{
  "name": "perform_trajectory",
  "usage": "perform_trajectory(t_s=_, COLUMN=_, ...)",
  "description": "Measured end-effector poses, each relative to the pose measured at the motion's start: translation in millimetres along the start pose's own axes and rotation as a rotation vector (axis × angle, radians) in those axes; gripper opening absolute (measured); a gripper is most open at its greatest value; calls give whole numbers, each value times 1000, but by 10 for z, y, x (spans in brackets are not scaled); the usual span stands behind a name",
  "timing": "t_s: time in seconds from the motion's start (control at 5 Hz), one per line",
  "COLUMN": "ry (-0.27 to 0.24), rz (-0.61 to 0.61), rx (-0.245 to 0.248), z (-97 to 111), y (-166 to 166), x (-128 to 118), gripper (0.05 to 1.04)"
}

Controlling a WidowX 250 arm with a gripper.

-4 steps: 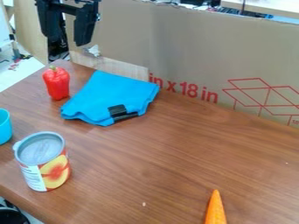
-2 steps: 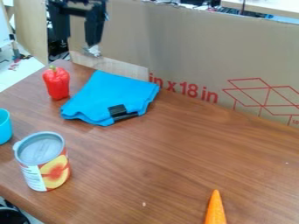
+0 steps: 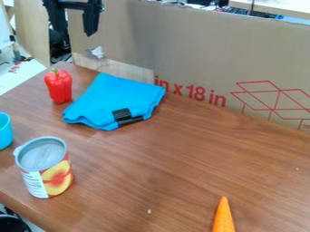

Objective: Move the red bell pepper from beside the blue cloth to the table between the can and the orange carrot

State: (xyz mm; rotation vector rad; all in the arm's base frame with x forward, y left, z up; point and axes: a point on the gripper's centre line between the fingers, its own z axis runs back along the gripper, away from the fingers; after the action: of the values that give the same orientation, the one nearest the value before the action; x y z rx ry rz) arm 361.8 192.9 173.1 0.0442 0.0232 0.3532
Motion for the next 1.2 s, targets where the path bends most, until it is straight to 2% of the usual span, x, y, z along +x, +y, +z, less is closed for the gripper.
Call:
perform_trajectory(t_s=0.2, ry=42, rz=69, rx=32, z=-92, y=221, x=79, gripper=1000)
perform_trajectory(t_s=0.4, ry=120, rz=100, rx=65, z=-239, y=369, x=58, gripper=1000)
perform_trajectory(t_s=0.6, ry=206, rz=79, rx=105, z=-341, y=453, x=61, gripper=1000)
perform_trajectory(t_s=1.0, ry=274, rz=-25, rx=85, z=-515, y=449, x=77, gripper=1000)
perform_trajectory(t_s=1.2, ry=286, rz=-66, rx=81, z=-627, y=450, x=79, gripper=1000)
